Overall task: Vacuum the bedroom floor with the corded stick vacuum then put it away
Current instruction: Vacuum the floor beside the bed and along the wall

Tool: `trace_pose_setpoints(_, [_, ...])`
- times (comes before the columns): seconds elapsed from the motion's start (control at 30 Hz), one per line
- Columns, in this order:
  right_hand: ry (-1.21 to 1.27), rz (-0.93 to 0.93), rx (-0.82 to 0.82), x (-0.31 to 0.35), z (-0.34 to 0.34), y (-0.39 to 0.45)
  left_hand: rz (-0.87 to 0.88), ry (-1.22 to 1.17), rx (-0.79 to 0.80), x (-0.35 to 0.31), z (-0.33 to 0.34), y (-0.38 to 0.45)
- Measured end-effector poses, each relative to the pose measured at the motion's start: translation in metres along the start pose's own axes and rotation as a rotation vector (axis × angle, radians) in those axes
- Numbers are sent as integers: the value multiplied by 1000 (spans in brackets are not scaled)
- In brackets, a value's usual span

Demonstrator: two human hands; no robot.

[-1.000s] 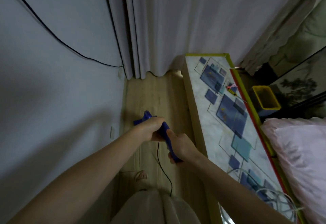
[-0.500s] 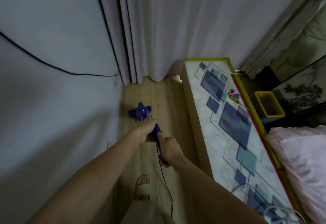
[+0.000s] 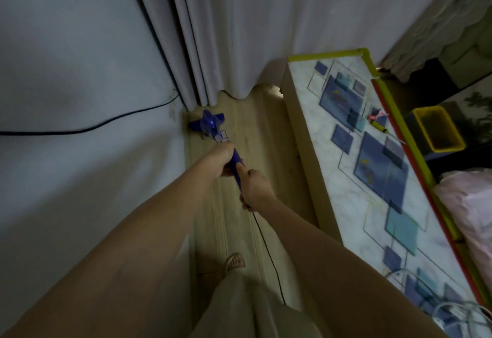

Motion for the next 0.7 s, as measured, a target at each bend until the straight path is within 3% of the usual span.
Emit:
trace_pose_setpoints(0.3, [-62,5,13,-6,-10,-13,-11,28,27,8,6,-5])
trace_pose_setpoints(0.7, [-45,53,-27,-47,-79,-127,26,86,132,53,64,-102])
Point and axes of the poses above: each hand's wrist, its own y-axis towards the middle knuckle, its own z-axis out of the palm, x = y × z, the point moved 6 cm from there along y, towards the middle knuckle, and after that the axes turned 2 degrees about -y, right-handed, at the moved point
